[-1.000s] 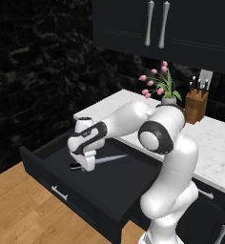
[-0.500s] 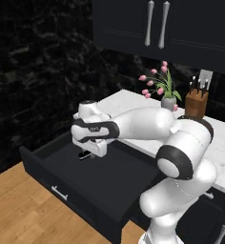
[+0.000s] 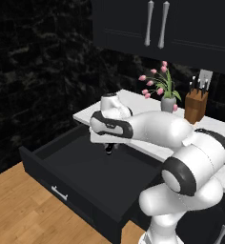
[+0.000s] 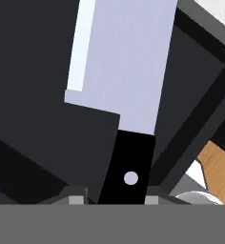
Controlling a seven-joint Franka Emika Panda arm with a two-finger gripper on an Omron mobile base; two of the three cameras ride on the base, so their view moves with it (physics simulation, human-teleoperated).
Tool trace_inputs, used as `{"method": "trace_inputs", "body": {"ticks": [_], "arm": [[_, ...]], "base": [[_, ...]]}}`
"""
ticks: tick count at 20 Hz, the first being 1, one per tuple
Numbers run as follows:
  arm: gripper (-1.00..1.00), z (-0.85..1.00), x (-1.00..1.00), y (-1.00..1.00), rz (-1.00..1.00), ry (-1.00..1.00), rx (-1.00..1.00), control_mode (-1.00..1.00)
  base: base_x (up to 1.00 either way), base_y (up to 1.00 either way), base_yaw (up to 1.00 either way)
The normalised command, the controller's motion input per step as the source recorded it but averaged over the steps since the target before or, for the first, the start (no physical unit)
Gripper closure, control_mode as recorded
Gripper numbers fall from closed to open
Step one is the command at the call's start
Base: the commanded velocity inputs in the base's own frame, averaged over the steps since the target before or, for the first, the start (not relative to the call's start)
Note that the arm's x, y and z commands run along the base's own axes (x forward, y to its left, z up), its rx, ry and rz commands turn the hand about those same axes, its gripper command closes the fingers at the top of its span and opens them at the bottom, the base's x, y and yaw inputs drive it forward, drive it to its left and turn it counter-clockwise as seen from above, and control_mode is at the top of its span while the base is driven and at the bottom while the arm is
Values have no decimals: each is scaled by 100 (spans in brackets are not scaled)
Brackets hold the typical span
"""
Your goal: Pick up the knife from the drawer and place it on the cutting board. Then place the meat from the plate to the cutting board.
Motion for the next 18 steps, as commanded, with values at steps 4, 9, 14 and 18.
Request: {"method": "trace_inputs", "body": {"ticks": [4, 9, 14, 18], "arm": [[100, -7, 29, -100, 58, -13, 1, -100], [100, -17, 37, -98, 38, 1, 8, -100], [100, -5, -16, -83, 5, -4, 11, -100], [100, 0, -82, -14, 4, -5, 1, -100]], "base": [[0, 0, 0], [0, 0, 0], [0, 0, 0], [0, 0, 0]]}}
